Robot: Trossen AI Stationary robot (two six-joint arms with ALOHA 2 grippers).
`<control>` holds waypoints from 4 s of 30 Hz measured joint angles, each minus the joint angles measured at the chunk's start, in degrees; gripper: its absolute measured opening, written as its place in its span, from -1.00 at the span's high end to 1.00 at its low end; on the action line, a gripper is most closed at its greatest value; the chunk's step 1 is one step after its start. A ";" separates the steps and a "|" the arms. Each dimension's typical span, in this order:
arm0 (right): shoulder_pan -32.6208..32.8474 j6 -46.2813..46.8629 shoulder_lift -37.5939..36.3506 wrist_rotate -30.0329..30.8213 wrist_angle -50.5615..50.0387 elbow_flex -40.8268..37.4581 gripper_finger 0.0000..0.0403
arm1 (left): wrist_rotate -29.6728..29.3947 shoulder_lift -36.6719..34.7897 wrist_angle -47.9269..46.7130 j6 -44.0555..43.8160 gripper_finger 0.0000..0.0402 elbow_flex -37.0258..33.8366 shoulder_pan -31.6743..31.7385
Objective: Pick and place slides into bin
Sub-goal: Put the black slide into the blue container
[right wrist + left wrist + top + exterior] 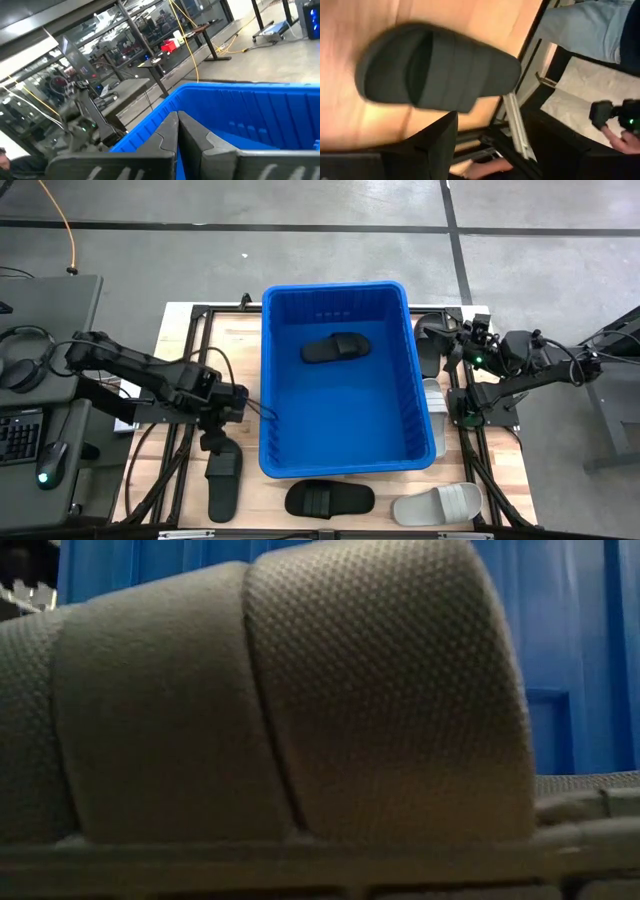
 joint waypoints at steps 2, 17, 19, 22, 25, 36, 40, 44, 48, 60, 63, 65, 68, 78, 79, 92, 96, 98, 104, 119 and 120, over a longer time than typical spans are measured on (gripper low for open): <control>0.00 2.40 0.00 -0.02 -0.01 0.02 1.00 | -0.03 0.05 1.71 3.06 -0.12 -2.31 0.14; -0.01 9.86 0.72 -0.11 -0.20 0.00 1.00 | 6.69 0.38 16.52 14.59 -0.12 -17.31 0.16; 0.00 11.16 1.37 -0.12 -0.20 0.00 1.00 | 9.27 0.36 19.73 14.40 -0.12 -17.56 0.17; -0.01 13.10 2.87 -0.06 -0.19 0.00 1.00 | 7.78 0.36 22.30 14.41 -0.12 -17.57 0.13; -0.01 15.01 4.87 -0.08 -0.19 0.00 1.00 | 6.07 0.36 23.66 14.91 -0.12 -17.57 0.17; -0.01 21.82 12.21 -1.12 -0.17 0.00 1.00 | -0.01 1.41 21.18 12.30 -0.12 -17.57 0.13; 0.01 22.59 13.39 -2.89 -0.19 0.00 1.00 | 1.87 3.33 21.69 13.39 -0.12 -17.57 0.13; 0.01 23.13 13.45 -2.61 0.69 0.00 1.00 | 1.79 6.56 21.84 13.69 -0.12 -17.57 0.10; 0.01 22.71 13.44 -2.05 1.99 0.00 1.00 | 6.70 10.94 25.46 13.90 -0.12 -17.62 0.05; -0.01 21.44 13.44 -4.54 3.20 0.00 1.00 | 12.19 15.44 30.19 10.91 0.36 -17.59 0.12; 0.00 21.20 13.44 -5.18 3.24 0.00 1.00 | 11.03 15.44 30.01 10.99 0.84 -17.59 0.13; 0.01 21.19 13.44 -5.53 3.23 0.00 1.00 | 9.44 15.42 30.05 10.26 0.91 -17.59 0.09; 0.01 20.84 13.44 -5.54 3.22 0.00 1.00 | 8.86 15.42 30.01 9.50 0.96 -17.59 0.08; 0.01 19.88 13.44 -5.32 3.20 0.00 1.00 | 8.96 13.61 26.48 5.81 0.99 -17.53 0.13; -0.01 19.87 13.44 -5.30 3.20 0.00 1.00 | 8.92 13.24 25.82 5.44 0.99 -17.51 0.13; 0.01 17.80 13.44 -4.92 2.78 0.00 1.00 | 8.25 2.75 14.66 3.77 1.00 -17.51 0.13; -0.01 17.30 13.44 -3.51 2.78 0.00 1.00 | 8.48 -1.35 12.17 3.27 1.00 -17.46 0.13; -0.01 16.71 13.44 -3.15 2.78 0.00 1.00 | 8.25 -3.32 9.94 2.93 1.00 -16.68 0.12; -0.01 15.99 13.44 -1.34 2.78 0.00 1.00 | 7.12 -9.08 3.54 0.94 1.00 -11.27 0.09; -0.03 14.75 13.43 0.13 3.74 -0.02 1.00 | 0.14 -11.51 -7.29 -2.41 1.00 7.53 0.13; -0.03 14.74 13.40 0.85 3.76 -0.02 1.00 | -0.04 -11.51 -7.54 -2.82 1.00 8.53 0.13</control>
